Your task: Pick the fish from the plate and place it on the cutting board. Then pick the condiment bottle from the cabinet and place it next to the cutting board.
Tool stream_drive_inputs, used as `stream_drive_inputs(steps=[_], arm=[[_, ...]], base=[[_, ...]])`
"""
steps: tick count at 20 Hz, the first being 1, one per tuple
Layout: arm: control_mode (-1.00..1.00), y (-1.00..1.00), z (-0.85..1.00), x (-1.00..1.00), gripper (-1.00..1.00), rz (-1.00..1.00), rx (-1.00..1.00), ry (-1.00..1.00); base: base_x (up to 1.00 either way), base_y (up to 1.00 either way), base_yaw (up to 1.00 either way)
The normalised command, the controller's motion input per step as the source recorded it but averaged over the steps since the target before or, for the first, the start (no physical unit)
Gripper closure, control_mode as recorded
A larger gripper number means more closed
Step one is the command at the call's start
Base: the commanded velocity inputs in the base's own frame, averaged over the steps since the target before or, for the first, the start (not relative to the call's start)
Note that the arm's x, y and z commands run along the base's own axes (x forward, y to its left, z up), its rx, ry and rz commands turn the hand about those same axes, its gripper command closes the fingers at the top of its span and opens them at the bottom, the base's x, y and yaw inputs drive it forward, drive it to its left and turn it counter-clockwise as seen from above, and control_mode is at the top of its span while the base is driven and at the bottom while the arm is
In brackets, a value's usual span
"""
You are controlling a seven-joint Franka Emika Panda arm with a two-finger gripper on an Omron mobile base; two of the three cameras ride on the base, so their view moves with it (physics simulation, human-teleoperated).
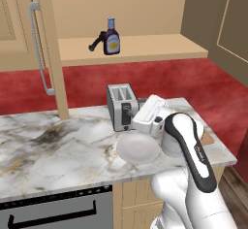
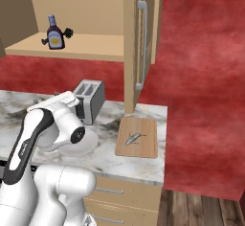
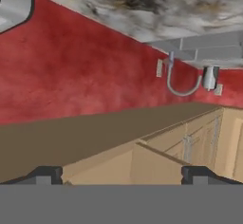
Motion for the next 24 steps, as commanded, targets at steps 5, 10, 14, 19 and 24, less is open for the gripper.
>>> stream_drive_inputs(steps=[5,10,14,19,24], arm=[[-1.0,0.03,-0.15,0.07,-1.0,-0.08,0.24,0.02],[-1.0,0.0,-0.11,0.08,-1.0,-0.08,0.07,-0.01],[-1.0,-0.02,-0.12,0.01,-1.0,-0.04,0.0,-0.06],[-1.0,-0.07,-0.03,0.0,-1.0,0.0,0.0,-0.02],[-1.0,-0.01,0.06,0.0,-1.0,0.0,-0.02,0.01]], base=[[0.0,0.0,0.0],[0.0,0.0,0.0],[0.0,0.0,0.0],[0.0,0.0,0.0],[0.0,0.0,0.0]])
